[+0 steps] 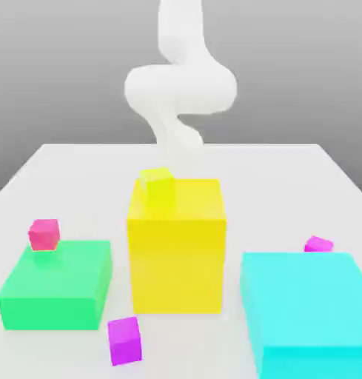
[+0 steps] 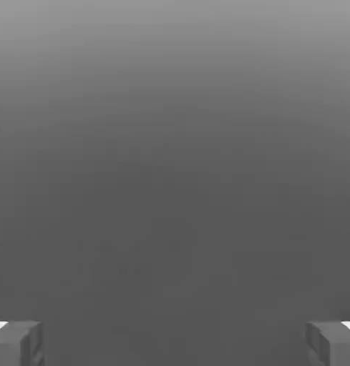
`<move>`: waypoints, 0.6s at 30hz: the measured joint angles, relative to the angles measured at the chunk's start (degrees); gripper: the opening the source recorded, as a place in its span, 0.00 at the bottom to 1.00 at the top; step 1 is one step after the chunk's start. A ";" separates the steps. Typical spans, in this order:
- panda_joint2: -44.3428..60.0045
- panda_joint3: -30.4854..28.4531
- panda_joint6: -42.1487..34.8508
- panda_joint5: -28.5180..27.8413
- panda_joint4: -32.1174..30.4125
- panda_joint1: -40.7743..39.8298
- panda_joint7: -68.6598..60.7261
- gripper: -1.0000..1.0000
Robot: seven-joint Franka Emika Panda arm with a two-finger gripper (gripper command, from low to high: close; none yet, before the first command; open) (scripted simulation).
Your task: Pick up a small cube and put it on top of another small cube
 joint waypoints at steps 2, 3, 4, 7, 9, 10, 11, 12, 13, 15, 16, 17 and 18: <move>2.80 -0.49 1.89 0.73 -1.81 3.71 -5.72 0.50; 4.15 -0.74 2.78 1.03 -2.68 5.55 -8.43 0.50; 5.49 -1.00 3.67 1.29 -3.53 7.39 -11.08 0.50; 9.47 -1.50 6.32 2.21 -6.08 12.64 -19.08 0.50; 12.12 -1.71 8.08 2.79 -7.78 16.05 -24.36 0.50; 13.45 -1.76 8.95 3.12 -8.62 17.71 -27.04 0.50; 14.78 -1.80 9.82 3.43 -9.46 19.38 -29.70 0.50; 16.10 -1.96 10.70 3.61 -10.31 21.17 -32.25 0.50; 17.43 -1.74 11.53 4.05 -11.14 22.59 -35.01 0.50; 20.08 -1.51 13.31 4.68 -12.84 25.66 -40.34 0.50; 21.40 -1.34 14.19 4.97 -13.69 27.16 -42.99 0.50; 22.73 -1.14 15.07 5.24 -14.53 28.63 -45.61 0.50; 24.04 -0.89 15.94 5.49 -15.38 30.06 -48.23 0.50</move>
